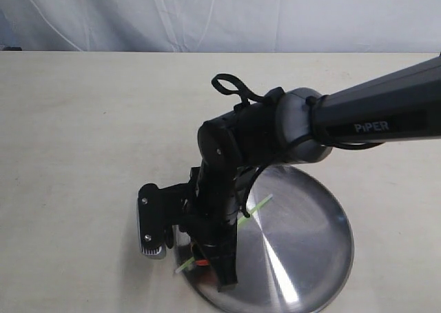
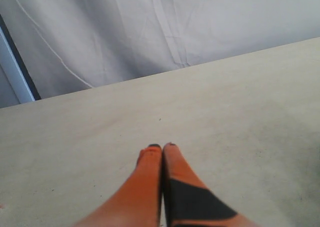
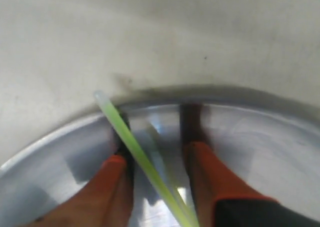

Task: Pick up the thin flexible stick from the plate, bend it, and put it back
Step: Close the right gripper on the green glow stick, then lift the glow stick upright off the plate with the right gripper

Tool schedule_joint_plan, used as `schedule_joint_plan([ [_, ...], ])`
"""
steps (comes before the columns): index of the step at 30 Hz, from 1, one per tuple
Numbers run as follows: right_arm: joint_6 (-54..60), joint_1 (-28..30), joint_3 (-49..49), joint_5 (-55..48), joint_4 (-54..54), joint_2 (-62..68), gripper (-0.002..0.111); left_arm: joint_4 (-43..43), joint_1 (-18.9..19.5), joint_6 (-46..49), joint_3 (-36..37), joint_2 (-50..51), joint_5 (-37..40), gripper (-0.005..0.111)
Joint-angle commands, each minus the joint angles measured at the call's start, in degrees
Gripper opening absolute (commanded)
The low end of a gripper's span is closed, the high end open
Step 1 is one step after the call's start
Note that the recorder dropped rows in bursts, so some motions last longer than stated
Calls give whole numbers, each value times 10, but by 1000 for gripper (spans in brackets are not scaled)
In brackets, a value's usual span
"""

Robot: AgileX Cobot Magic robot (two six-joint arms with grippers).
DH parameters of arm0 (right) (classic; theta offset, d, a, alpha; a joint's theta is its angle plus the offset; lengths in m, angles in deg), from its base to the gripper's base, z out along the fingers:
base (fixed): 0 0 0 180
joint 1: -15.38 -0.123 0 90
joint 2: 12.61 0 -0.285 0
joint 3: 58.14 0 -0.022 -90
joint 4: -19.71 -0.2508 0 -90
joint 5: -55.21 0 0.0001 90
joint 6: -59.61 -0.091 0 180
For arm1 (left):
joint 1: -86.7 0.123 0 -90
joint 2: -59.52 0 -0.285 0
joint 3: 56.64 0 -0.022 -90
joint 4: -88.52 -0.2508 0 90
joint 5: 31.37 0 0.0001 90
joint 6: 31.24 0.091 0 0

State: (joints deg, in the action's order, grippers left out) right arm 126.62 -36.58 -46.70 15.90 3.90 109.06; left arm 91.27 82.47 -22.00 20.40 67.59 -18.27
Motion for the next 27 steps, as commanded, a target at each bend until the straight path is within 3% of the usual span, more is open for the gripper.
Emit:
schedule_joint_plan([
  [1, 2, 0, -2, 2, 4, 0, 36, 0, -6, -1, 2, -3, -7, 0],
  [4, 2, 0, -2, 2, 5, 0, 27, 0, -6, -1, 2, -3, -7, 0],
  [8, 2, 0, -2, 2, 5, 0, 0, 0, -6, -1, 2, -3, -7, 0],
  [15, -37, 0, -2, 2, 3, -8, -1, 0, -6, -1, 2, -3, -7, 0],
  [23, -198, 0, -2, 40, 20, -99, -1, 0, -6, -1, 2, -3, -7, 0],
  [27, -312, 0, -2, 127, -18, -167, -1, 0, -6, -1, 2, -3, -7, 0],
])
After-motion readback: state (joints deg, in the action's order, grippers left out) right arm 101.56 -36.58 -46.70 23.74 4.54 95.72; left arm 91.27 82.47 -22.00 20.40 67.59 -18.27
